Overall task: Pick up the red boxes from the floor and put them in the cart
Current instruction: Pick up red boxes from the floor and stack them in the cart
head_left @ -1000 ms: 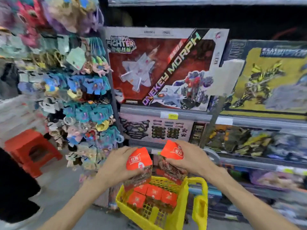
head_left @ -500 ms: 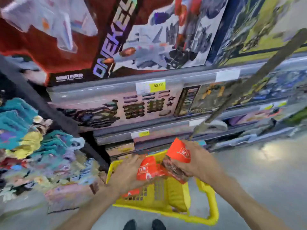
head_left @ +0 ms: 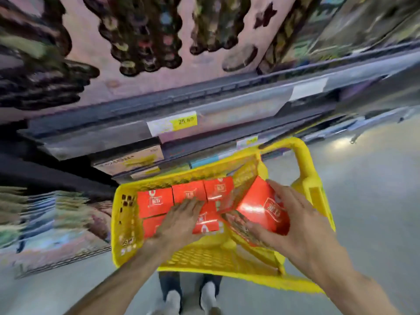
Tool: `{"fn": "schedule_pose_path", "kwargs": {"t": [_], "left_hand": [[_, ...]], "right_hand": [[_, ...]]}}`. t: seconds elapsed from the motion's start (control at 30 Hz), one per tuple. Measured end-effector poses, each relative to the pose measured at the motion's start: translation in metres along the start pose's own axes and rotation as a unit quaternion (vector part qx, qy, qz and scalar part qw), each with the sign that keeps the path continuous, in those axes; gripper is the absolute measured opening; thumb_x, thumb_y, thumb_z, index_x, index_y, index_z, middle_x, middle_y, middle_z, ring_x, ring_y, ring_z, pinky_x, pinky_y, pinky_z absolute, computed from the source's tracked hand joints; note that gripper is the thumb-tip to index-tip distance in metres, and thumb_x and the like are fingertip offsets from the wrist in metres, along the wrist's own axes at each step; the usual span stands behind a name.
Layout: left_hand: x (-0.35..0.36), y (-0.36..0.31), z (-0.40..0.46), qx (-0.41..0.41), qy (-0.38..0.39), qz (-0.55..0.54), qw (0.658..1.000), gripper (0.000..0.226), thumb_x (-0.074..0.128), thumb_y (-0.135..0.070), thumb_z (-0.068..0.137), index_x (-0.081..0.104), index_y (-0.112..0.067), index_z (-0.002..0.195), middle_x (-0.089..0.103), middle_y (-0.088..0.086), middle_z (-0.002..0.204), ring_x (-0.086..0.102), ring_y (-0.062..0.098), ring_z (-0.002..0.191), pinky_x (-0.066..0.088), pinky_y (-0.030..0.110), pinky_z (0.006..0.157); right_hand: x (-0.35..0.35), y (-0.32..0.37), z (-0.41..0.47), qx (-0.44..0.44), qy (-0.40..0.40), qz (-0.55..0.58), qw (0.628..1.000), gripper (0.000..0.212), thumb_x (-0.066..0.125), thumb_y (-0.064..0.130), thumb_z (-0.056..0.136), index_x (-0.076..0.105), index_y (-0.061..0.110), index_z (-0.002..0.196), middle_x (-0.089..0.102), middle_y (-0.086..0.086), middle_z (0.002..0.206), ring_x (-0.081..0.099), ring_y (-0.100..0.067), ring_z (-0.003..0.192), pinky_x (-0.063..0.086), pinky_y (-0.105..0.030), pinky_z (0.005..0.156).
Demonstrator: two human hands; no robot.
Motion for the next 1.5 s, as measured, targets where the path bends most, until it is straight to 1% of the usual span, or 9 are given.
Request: {"fn": "schedule_pose_path", "kwargs": {"t": [0.2,0.3,0.53,0.67,0.83,0.97,1.13,1.33,1.5], "left_hand": [[0.045,0.019,0.007,-0.024,0.022,0.027,0.999,0.096,0.086,-0.057,0.055,0.055,-0.008,0.131,0.057,0.011,0.125,0.054,0.030,0.112,0.050,0.045,0.088],[0.051,0.018,0.006,-0.029,0.025,0.051,0.998,0.093,0.081,-0.056,0.065,0.049,-0.006,0.136,0.051,0.013,0.126,0.045,0.031,0.112,0.042,0.044,0.089],[0.057,0.022,0.000,-0.020,0.010,0.023,0.999,0.083,0.076,-0.046,0.074,0.045,-0.005,0.139,0.047,0.012,0.124,0.043,0.031,0.113,0.042,0.043,0.092],[0.057,0.023,-0.002,-0.020,0.000,0.017,1.000,0.081,0.074,-0.046,0.077,0.043,-0.005,0.139,0.045,0.012,0.125,0.042,0.030,0.114,0.041,0.042,0.093],[0.061,0.024,-0.005,-0.025,-0.006,0.018,0.999,0.082,0.073,-0.045,0.079,0.039,-0.004,0.141,0.043,0.014,0.129,0.041,0.031,0.118,0.041,0.044,0.097],[0.063,0.025,-0.006,-0.031,-0.025,0.015,0.999,0.080,0.075,-0.041,0.077,0.042,-0.005,0.141,0.046,0.013,0.128,0.044,0.031,0.117,0.042,0.043,0.097],[0.064,0.025,-0.009,-0.042,-0.037,0.012,0.998,0.084,0.080,-0.041,0.075,0.044,-0.005,0.142,0.048,0.014,0.130,0.045,0.031,0.118,0.042,0.043,0.099],[0.068,0.023,-0.011,-0.054,-0.037,0.024,0.998,0.087,0.080,-0.043,0.076,0.041,-0.006,0.144,0.046,0.015,0.132,0.043,0.032,0.119,0.040,0.045,0.101],[0.070,0.025,-0.010,-0.062,-0.032,0.038,0.997,0.088,0.074,-0.047,0.082,0.032,-0.008,0.149,0.042,0.014,0.136,0.040,0.031,0.122,0.037,0.045,0.106]], "right_hand": [[0.046,-0.008,0.005,-0.039,0.026,-0.062,0.997,0.092,0.054,0.081,0.066,0.042,0.030,0.141,0.059,0.008,0.124,0.059,-0.018,0.111,0.056,-0.042,0.083],[0.070,-0.006,0.017,-0.088,0.054,-0.122,0.987,0.095,0.051,0.081,0.069,0.043,0.023,0.143,0.061,0.003,0.123,0.060,-0.023,0.110,0.052,-0.043,0.091],[0.142,-0.007,0.050,-0.233,0.116,-0.236,0.937,0.097,0.068,0.070,0.063,0.046,0.015,0.139,0.063,-0.004,0.118,0.063,-0.028,0.102,0.054,-0.045,0.085],[0.175,-0.017,0.064,-0.268,0.152,-0.274,0.911,0.099,0.072,0.068,0.059,0.047,0.013,0.138,0.062,-0.004,0.120,0.061,-0.027,0.105,0.052,-0.045,0.088],[0.214,-0.029,0.073,-0.263,0.221,-0.264,0.901,0.090,0.064,0.057,0.077,0.029,0.014,0.147,0.046,-0.005,0.139,0.045,-0.027,0.128,0.037,-0.045,0.108],[0.234,-0.028,0.084,-0.242,0.219,-0.241,0.914,0.091,0.067,0.051,0.074,0.028,0.012,0.146,0.044,-0.006,0.138,0.040,-0.026,0.130,0.030,-0.043,0.115],[0.242,-0.029,0.091,-0.238,0.201,-0.196,0.930,0.084,0.071,0.045,0.068,0.038,0.014,0.138,0.050,-0.004,0.128,0.046,-0.025,0.123,0.027,-0.041,0.115],[0.267,-0.045,0.089,-0.215,0.252,-0.185,0.925,0.084,0.079,0.038,0.071,0.033,0.015,0.138,0.044,-0.003,0.134,0.040,-0.024,0.127,0.031,-0.040,0.113],[0.283,-0.050,0.087,-0.202,0.194,-0.216,0.935,0.095,0.087,0.043,0.060,0.039,0.017,0.138,0.046,-0.006,0.131,0.042,-0.027,0.123,0.041,-0.044,0.104]]}}
Point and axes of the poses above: each hand's wrist, its own z-axis towards the middle knuckle, its own x-axis out of the palm, y = z × x, the point moved 7 cm from there along z, towards the middle knuckle
